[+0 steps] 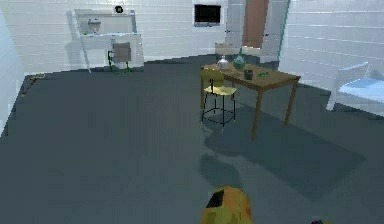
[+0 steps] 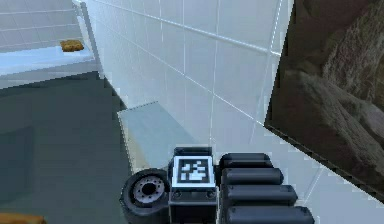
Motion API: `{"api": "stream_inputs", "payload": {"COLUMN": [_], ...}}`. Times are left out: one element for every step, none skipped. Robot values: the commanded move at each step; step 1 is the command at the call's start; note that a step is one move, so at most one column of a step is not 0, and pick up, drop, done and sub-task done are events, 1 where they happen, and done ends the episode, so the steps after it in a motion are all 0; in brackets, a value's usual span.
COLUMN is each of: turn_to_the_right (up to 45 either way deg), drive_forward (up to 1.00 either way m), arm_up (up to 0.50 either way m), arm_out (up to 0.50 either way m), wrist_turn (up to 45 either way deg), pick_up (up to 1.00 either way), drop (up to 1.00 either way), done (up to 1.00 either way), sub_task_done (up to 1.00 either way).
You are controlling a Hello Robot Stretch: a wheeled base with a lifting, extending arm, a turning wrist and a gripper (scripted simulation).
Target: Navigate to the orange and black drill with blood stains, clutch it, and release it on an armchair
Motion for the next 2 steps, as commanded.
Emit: {"api": "stream_inputs", "payload": {"turn_to_the_right": [-45.0,-45.0], "drive_forward": [0.00,0.00], "arm_up": [0.00,0.00], "arm_out": [0.00,0.00], "wrist_turn": [0.0,0.0], "pick_up": [0.00,0.00], "drop": [0.00,0.00], "done": [0.00,0.00], "sub_task_done": [0.00,0.00]}}
